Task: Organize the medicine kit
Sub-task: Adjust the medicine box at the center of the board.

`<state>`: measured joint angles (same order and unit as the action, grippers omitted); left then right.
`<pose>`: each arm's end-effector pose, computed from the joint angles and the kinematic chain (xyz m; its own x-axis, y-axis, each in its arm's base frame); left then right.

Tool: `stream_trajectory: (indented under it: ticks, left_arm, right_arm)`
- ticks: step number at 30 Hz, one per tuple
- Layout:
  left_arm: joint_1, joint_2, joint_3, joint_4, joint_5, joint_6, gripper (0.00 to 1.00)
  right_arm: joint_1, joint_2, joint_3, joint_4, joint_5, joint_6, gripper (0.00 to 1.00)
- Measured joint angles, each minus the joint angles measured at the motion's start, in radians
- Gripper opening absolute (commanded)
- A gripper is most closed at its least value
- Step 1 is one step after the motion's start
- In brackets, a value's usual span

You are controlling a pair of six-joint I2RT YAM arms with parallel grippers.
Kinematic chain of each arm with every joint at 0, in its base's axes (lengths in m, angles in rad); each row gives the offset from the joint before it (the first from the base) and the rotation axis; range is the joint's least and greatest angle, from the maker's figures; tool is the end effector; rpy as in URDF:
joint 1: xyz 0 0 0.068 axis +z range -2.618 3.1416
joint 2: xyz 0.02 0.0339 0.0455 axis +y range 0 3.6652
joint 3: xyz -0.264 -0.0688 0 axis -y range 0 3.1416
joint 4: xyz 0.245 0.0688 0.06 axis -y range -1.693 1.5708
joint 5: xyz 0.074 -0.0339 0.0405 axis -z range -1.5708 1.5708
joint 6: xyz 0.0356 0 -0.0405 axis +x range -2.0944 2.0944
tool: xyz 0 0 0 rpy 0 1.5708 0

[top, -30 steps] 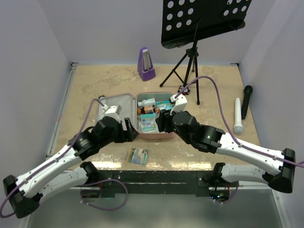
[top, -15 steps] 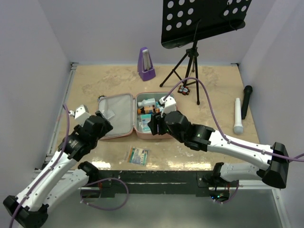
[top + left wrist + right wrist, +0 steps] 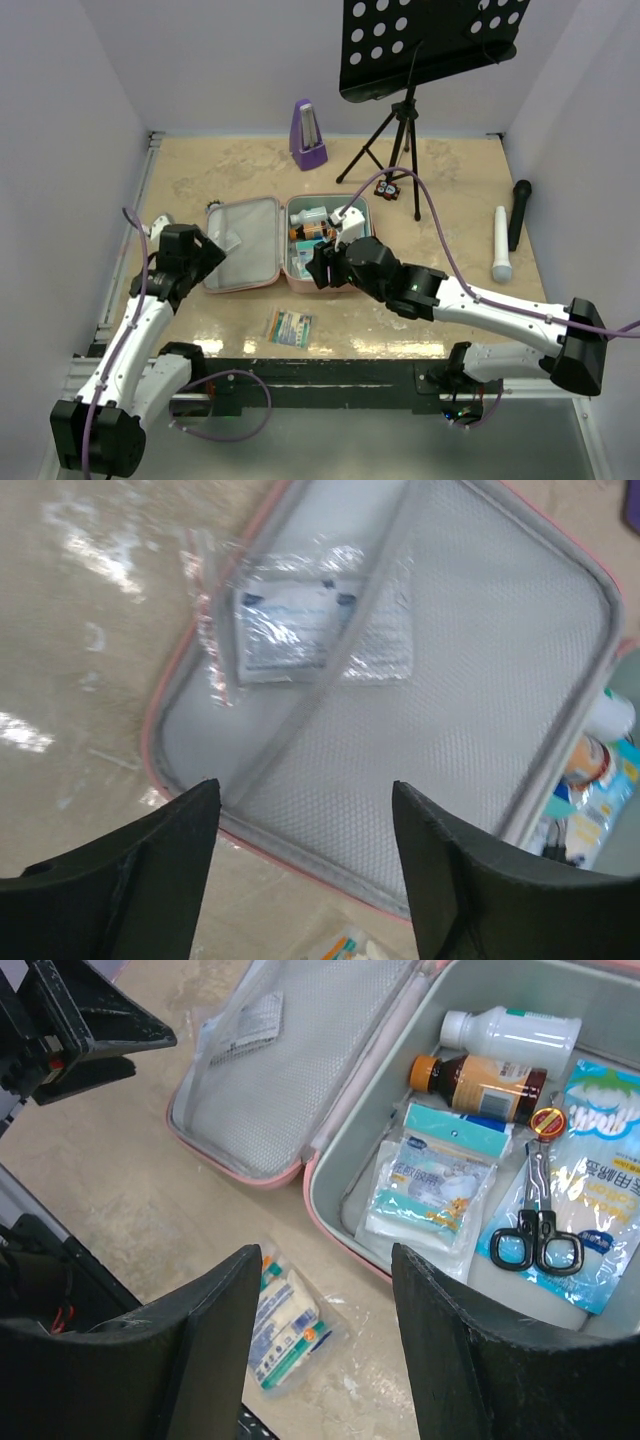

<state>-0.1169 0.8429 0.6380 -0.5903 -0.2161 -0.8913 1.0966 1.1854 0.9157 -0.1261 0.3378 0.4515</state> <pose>0.1723 -0.0125 0.2418 -0.4183 -0.7159 -0.5591 -0.5737 0.6854 -0.4484 0.1348 0.2367 0.3092 -0.4637 -0.0020 -0.8860 -0.5528 0.7821 0.2876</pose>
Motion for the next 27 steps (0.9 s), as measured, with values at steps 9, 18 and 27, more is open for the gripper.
stream_trajectory:
  ticks: [9,18,27]
  left_arm:
    - [-0.060,-0.150,-0.056,0.055,0.201,0.093,0.66]
    - [-0.061,-0.197,-0.065,0.050,0.217,0.087,0.66]
    - [-0.061,-0.247,-0.110,0.074,0.347,0.072,0.65]
  right_arm:
    - [0.000,0.021,-0.110,0.057,-0.018,-0.002,0.60]
    - [0.001,0.140,-0.161,0.063,-0.025,0.027,0.63]
    - [0.004,0.253,-0.154,0.065,-0.026,0.068,0.64]
